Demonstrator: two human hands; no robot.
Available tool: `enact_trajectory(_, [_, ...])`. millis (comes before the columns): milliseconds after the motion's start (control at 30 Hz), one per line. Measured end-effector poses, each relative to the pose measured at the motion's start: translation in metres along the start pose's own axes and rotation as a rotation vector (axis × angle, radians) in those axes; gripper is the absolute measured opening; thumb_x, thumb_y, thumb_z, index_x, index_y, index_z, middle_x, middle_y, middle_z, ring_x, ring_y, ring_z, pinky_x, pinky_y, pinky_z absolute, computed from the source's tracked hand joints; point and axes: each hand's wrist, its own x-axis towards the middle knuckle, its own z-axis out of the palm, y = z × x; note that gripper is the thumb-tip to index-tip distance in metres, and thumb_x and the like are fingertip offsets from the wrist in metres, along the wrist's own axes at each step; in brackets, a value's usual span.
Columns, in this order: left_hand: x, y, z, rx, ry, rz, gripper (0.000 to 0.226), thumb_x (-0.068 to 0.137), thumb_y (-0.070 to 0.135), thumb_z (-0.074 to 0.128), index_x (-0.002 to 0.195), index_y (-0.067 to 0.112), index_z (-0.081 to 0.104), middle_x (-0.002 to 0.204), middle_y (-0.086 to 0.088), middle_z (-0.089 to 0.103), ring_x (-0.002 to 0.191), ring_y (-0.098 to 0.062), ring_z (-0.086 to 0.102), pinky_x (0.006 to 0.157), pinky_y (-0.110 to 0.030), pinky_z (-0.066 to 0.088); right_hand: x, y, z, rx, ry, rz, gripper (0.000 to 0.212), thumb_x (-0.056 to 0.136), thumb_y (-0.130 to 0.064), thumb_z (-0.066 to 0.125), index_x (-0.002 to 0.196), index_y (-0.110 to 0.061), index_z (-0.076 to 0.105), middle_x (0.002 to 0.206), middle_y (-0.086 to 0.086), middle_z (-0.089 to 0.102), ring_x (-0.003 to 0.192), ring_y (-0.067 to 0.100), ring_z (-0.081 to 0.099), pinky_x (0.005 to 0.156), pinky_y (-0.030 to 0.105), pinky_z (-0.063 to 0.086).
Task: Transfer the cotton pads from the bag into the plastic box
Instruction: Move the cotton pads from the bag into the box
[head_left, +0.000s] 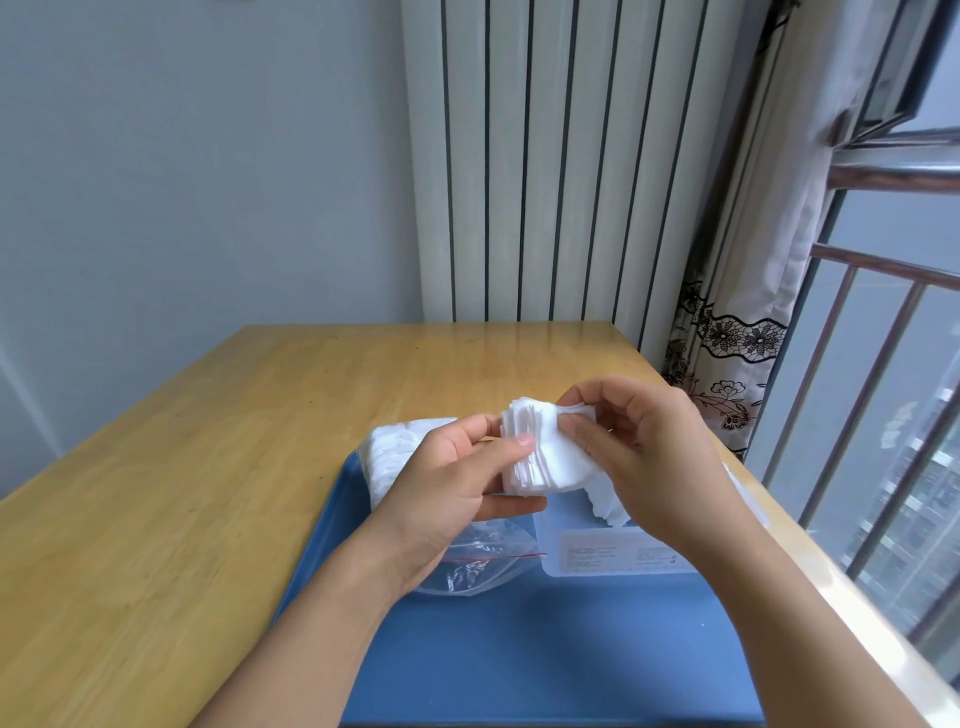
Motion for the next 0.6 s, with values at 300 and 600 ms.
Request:
enact_trajectory(300, [0.003,-0.006,0.005,0.067,0.093,0.068,0.033,0.097,-0.009,0.045,0.115,0.007,0.067,0.095,-0.014,0.078,0.088,-0.018,0.075,0.075,-0.03,0.062,0.0,-0.006,0.001,0.365,0.065,0.16,0.008,0.085,-0.001,0.077,0.086,-0.01,0.078,0.076,0.006,0.078,0.061,0.003,0.066,0.057,0.015,0.051])
enact_trajectory(600, [0.002,-0.005,0.005,0.014,0.108,0.012,0.028,0.097,-0.003,0.048,0.115,0.006,0.068,0.107,-0.02,0.076,0.092,-0.02,0.075,0.077,-0.028,0.061,0.001,-0.008,-0.009,0.622,0.049,0.189,0.011,0.078,-0.012,0.08,0.087,-0.007,0.078,0.079,0.01,0.077,0.072,0.017,0.067,0.067,0.027,0.054])
